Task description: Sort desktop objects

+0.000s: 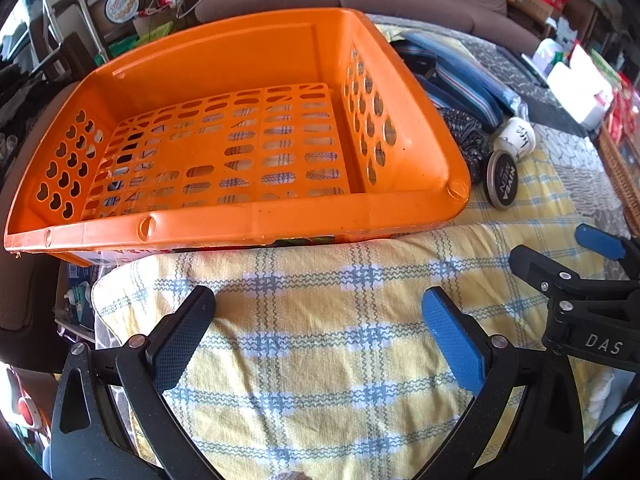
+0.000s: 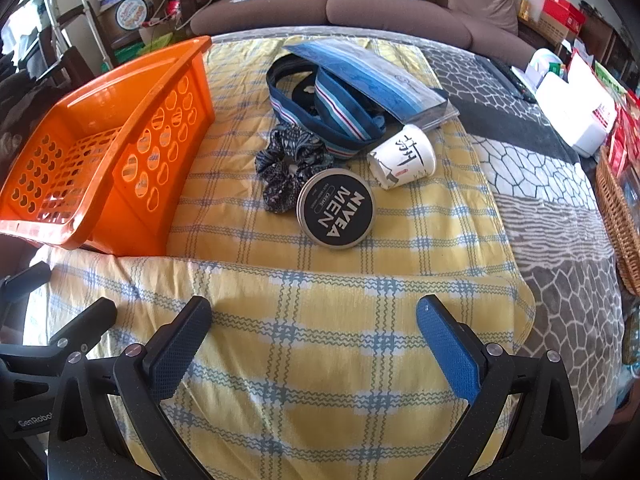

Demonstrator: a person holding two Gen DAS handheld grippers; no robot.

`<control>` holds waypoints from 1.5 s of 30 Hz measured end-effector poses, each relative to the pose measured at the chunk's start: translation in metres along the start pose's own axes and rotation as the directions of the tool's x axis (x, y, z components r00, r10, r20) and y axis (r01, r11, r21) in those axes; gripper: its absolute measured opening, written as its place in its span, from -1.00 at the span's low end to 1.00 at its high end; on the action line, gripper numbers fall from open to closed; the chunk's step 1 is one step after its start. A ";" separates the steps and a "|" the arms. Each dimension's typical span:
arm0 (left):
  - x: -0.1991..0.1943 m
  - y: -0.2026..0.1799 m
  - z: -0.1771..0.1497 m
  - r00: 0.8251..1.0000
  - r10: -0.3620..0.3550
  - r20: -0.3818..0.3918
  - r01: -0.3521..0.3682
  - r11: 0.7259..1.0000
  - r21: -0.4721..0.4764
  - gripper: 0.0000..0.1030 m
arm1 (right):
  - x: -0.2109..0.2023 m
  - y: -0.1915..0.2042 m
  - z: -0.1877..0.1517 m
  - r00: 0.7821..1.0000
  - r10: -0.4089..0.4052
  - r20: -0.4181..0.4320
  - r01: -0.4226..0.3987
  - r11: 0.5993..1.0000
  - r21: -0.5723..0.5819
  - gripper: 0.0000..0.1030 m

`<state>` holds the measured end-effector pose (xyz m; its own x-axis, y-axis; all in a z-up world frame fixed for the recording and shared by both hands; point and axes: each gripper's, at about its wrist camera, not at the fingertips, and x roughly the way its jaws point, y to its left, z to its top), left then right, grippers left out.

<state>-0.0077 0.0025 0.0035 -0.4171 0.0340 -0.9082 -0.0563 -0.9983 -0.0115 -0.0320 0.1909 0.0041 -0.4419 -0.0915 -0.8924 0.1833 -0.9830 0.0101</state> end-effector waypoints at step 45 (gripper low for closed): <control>-0.061 -0.008 0.083 0.984 -0.112 0.135 0.100 0.991 0.093 1.00 | -0.033 -0.042 0.051 0.996 0.086 0.011 -0.086 0.993 0.083 0.82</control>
<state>-0.0569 0.0128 0.0931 -0.5271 0.1520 -0.8361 -0.1816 -0.9813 -0.0639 -0.0697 0.2270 0.0558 -0.4345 -0.1771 -0.8831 0.1474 -0.9812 0.1243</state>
